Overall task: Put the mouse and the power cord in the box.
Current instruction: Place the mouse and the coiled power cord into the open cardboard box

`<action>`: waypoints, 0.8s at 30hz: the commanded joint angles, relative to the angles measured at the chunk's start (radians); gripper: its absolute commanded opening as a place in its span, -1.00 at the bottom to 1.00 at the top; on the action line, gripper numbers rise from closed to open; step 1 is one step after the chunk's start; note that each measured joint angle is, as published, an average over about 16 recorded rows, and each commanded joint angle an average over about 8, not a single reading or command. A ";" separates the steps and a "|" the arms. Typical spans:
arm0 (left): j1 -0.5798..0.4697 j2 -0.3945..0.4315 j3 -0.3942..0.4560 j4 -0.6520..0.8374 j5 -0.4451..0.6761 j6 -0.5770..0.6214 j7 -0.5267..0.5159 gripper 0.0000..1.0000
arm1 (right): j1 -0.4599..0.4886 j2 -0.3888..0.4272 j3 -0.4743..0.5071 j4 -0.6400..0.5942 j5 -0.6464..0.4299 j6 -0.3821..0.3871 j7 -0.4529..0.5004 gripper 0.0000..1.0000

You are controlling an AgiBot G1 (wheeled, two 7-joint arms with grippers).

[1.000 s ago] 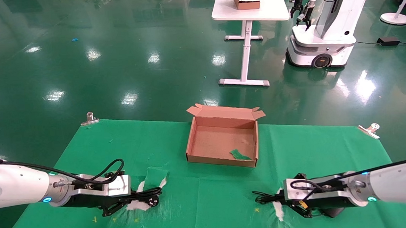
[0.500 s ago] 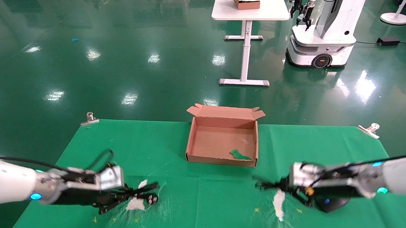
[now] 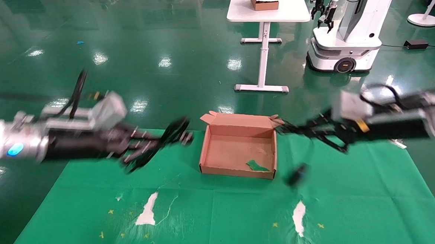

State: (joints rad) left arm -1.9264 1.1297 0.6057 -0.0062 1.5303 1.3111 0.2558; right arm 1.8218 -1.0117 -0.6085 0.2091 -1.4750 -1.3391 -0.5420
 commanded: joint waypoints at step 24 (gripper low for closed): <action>-0.114 0.127 -0.024 0.006 -0.035 -0.202 -0.138 -1.00 | -0.144 -0.351 -0.001 -0.065 0.044 0.517 -0.051 -0.47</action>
State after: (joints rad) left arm -2.0383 1.2614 0.5806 -0.0018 1.4938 1.1073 0.1189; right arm 1.6889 -1.3619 -0.6105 0.1409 -1.4322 -0.8196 -0.5911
